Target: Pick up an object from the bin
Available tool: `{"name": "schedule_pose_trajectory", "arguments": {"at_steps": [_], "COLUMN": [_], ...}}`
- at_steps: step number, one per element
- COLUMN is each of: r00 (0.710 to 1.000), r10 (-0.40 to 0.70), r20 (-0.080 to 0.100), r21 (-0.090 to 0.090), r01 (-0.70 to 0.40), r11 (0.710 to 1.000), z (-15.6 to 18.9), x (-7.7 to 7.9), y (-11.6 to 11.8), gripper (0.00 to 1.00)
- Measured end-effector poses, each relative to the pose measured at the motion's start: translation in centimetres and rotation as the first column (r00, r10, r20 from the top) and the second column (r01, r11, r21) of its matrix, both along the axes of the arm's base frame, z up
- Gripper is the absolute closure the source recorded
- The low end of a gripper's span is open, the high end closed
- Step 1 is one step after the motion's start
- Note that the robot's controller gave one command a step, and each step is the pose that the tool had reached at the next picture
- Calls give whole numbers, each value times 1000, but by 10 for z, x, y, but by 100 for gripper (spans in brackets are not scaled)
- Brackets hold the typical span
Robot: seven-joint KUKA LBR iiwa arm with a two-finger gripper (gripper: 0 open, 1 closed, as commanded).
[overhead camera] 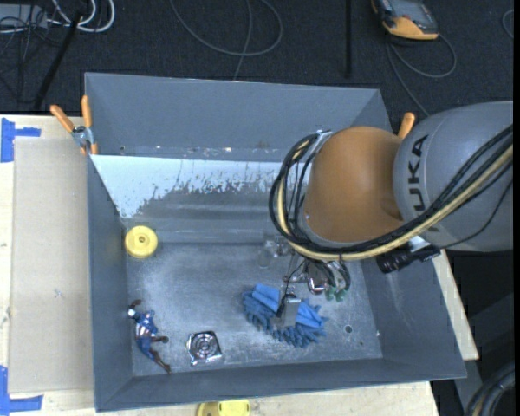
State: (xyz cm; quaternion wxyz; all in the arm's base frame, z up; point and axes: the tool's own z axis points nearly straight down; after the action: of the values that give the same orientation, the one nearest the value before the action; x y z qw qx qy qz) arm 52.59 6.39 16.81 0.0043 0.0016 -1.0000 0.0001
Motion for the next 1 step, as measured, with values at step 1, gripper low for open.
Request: {"name": "schedule_pose_trajectory", "arguments": {"at_steps": [1], "r00": [1000], "r10": [-2], "r20": [7], "r21": [1], "r01": [2], "r11": [1000], "z": [4], "x": [1], "y": [0], "gripper": [0]}}
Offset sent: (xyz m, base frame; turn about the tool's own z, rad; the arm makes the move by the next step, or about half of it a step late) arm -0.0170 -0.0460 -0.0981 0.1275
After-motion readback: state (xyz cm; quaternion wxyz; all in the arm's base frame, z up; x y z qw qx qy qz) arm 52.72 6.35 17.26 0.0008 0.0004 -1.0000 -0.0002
